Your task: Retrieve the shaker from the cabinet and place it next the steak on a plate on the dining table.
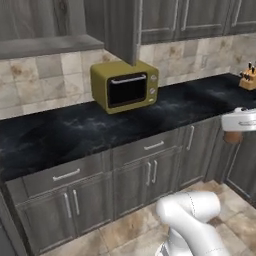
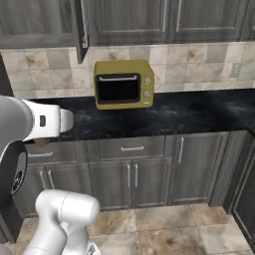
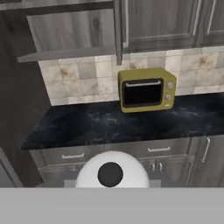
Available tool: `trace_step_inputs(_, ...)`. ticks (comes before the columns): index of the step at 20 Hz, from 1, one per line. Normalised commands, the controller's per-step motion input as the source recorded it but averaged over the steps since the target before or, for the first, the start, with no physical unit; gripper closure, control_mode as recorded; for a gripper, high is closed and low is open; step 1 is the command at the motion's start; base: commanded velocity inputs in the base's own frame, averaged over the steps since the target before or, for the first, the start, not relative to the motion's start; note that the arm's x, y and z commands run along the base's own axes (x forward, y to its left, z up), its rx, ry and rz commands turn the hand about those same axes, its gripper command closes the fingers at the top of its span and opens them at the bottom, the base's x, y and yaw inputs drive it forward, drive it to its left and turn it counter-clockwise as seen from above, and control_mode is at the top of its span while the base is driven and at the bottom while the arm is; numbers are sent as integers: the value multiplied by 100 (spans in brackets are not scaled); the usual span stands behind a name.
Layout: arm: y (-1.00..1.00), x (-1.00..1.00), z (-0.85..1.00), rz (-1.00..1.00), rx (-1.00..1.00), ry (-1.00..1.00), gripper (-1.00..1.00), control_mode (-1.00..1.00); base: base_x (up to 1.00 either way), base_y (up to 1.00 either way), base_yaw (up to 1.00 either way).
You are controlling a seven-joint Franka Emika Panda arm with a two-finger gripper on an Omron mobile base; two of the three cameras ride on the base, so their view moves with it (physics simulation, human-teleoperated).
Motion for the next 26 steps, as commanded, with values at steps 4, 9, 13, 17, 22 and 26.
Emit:
trace_step_inputs(4, 0, 0, 0, 0, 0, 0, 100, 100, -6, -12, -51)
trace_step_inputs(9, 0, 0, 0, 0, 0, 0, 100, 100, -2, 0, -55)
trace_step_inputs(13, 0, 0, 0, 0, 0, 0, 100, 100, -16, 0, -57)
trace_step_inputs(17, 0, 0, 0, 0, 0, 0, 100, 100, -15, 0, -57)
trace_step_inputs(22, 0, 0, 0, 0, 0, 0, 100, 100, -38, -1, -59)
trace_step_inputs(26, 0, 0, 0, 0, 0, 0, 100, 100, -62, -2, -58)
